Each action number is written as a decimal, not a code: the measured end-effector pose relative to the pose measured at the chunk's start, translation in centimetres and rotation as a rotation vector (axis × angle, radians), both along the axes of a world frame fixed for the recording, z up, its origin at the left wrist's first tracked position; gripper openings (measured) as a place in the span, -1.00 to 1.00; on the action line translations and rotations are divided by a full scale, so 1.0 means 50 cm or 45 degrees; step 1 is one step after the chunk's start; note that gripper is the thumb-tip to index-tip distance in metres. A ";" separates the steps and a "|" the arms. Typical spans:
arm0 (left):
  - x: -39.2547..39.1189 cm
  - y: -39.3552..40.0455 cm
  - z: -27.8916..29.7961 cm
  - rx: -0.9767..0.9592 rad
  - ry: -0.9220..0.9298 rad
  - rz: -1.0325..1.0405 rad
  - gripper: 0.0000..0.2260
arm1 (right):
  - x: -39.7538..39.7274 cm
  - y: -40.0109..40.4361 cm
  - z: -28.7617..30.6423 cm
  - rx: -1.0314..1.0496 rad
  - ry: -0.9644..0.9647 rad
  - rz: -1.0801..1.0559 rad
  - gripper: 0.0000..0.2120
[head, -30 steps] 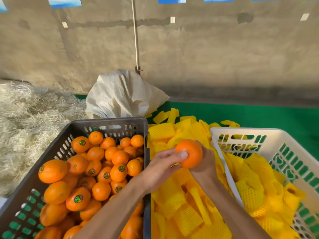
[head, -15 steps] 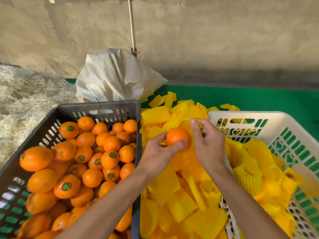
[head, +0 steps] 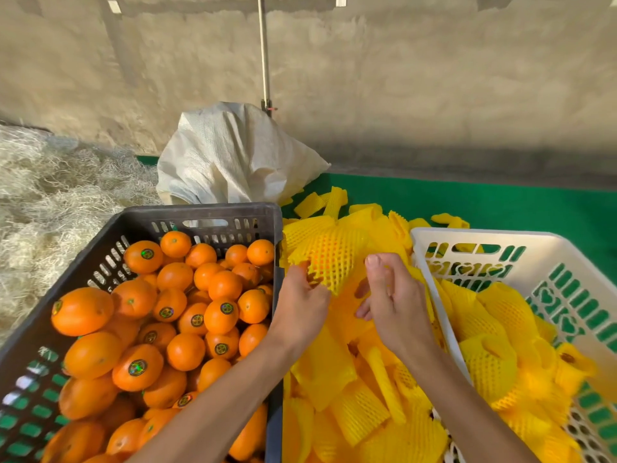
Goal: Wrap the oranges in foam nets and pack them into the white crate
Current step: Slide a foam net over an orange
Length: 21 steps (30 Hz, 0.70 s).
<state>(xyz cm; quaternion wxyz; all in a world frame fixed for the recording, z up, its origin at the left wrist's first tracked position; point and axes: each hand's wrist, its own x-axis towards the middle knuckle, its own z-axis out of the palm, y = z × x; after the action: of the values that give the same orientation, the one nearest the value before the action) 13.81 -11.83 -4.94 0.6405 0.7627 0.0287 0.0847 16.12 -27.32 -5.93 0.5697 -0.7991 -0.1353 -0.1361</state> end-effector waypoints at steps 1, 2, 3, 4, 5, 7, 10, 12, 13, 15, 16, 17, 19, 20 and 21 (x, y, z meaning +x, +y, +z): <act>-0.005 -0.001 0.003 0.063 -0.033 -0.077 -0.84 | 0.004 0.003 -0.001 0.061 0.210 0.028 -0.31; -0.011 -0.005 0.004 0.157 -0.068 -0.160 -0.82 | 0.009 0.004 -0.001 0.138 0.381 0.082 -0.24; -0.016 -0.008 0.004 0.292 -0.111 -0.237 -0.71 | 0.014 0.004 -0.002 0.220 0.507 0.154 -0.20; -0.019 -0.012 0.004 0.403 -0.150 -0.305 -0.57 | 0.018 0.002 -0.002 0.306 0.593 0.231 -0.21; -0.021 -0.014 0.006 0.464 -0.173 -0.365 -0.48 | 0.023 -0.001 -0.003 0.388 0.647 0.286 -0.26; -0.023 -0.018 0.016 0.367 -0.166 -0.463 -0.45 | 0.030 -0.007 -0.003 0.559 0.700 0.289 -0.42; -0.011 0.010 0.033 0.261 -0.359 -0.282 -0.66 | 0.052 -0.028 0.002 1.117 0.723 0.095 -0.57; 0.013 0.055 0.039 0.465 -0.545 0.063 -0.79 | 0.066 -0.051 0.004 1.462 0.685 -0.003 -0.41; 0.026 0.084 0.032 0.611 -0.526 0.214 -0.79 | 0.069 -0.063 0.004 1.552 0.671 -0.033 -0.32; 0.043 0.138 0.003 0.919 -0.263 0.387 -0.74 | 0.071 -0.076 -0.001 1.634 0.678 -0.066 -0.21; 0.045 0.155 -0.015 1.030 -0.036 0.415 -0.69 | 0.071 -0.076 -0.003 1.643 0.685 -0.080 -0.23; 0.044 0.164 -0.033 1.118 0.203 0.414 -0.65 | 0.071 -0.072 -0.004 1.633 0.677 -0.103 -0.28; 0.031 0.167 -0.057 1.344 0.539 0.301 -0.58 | 0.072 -0.062 -0.004 1.528 0.645 -0.138 -0.46; 0.028 0.166 -0.063 1.466 0.606 0.230 -0.56 | 0.071 -0.058 -0.007 1.446 0.633 -0.137 -0.56; 0.027 0.165 -0.067 1.579 0.616 0.182 -0.56 | 0.071 -0.056 -0.012 1.321 0.618 -0.124 -0.61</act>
<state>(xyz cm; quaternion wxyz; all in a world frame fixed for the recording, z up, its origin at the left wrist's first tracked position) 15.16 -3.57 -8.30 0.0520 0.9834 0.1680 -0.0455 19.69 -30.14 -6.52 0.8951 -0.4285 0.1208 -0.0237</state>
